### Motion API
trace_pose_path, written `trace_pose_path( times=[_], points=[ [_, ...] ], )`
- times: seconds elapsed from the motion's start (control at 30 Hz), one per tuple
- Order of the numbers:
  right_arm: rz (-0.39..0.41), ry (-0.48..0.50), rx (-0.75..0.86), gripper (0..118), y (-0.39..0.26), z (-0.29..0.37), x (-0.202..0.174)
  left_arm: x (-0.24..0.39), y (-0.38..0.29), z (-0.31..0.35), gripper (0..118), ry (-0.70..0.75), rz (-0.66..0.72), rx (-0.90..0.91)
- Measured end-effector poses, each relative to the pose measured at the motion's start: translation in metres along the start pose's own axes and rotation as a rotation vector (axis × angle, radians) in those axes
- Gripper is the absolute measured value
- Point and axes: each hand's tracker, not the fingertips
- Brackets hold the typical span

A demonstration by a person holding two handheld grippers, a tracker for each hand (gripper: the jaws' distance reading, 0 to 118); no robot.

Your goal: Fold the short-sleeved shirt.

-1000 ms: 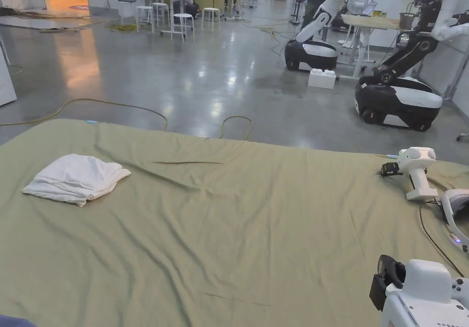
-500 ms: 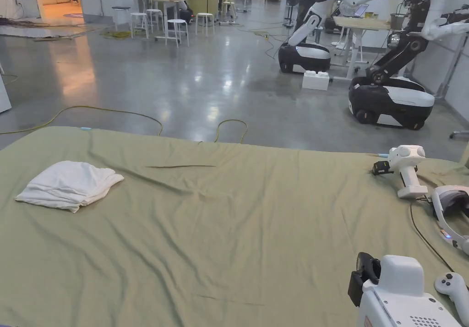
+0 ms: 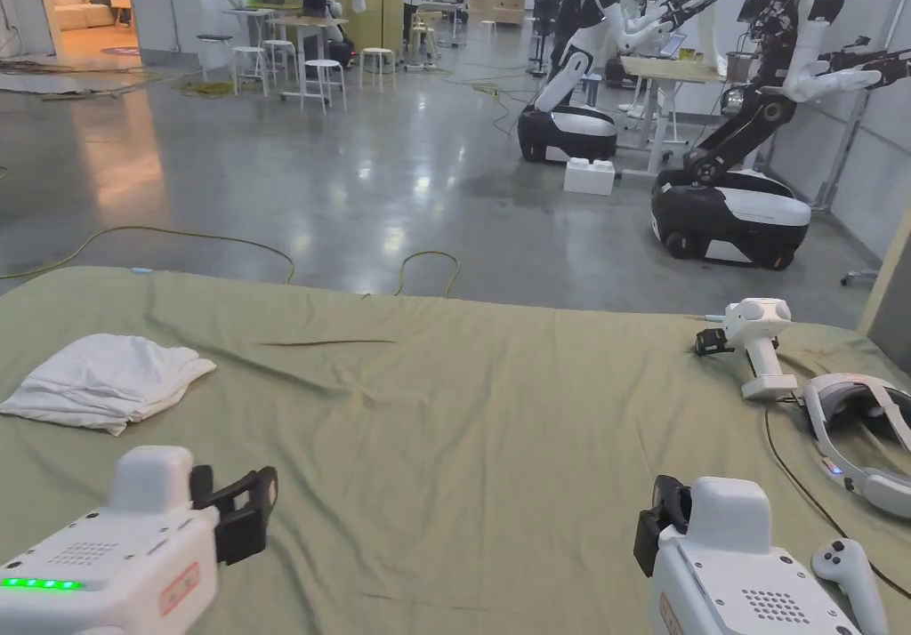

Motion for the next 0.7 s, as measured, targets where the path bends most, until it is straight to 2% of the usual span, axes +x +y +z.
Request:
trace_pose_path(
  times=[0.03, 0.07, 0.13, 0.2, 0.3, 0.53, 0.7],
  points=[
    [-0.002, 0.001, 0.003, 0, 0.000, 0.000, -0.001, 0.008, 0.001, 0.001, 48, 0.012, -0.017, 0.015],
    [-0.003, 0.001, 0.004, 0, 0.000, 0.000, -0.002, 0.017, 0.003, 0.001, 32, 0.022, -0.026, 0.032],
    [-0.006, -0.001, 0.009, 0, -0.001, 0.000, -0.004, 0.033, 0.006, 0.001, 28, 0.054, -0.034, 0.040],
    [-0.011, 0.002, 0.012, 0, -0.001, 0.002, -0.006, 0.042, 0.004, 0.002, 13, 0.031, -0.014, 0.051],
    [-0.011, 0.002, 0.025, 0, -0.002, 0.006, -0.009, 0.054, 0.000, 0.006, 4, 0.071, -0.024, 0.105],
    [-0.007, -0.012, 0.065, 0, 0.000, 0.016, -0.011, 0.060, -0.009, 0.013, 3, 0.087, 0.000, 0.173],
    [-0.001, -0.014, 0.085, 0, -0.001, 0.017, -0.008, 0.064, -0.006, 0.014, 3, 0.108, -0.043, 0.190]
  ],
)
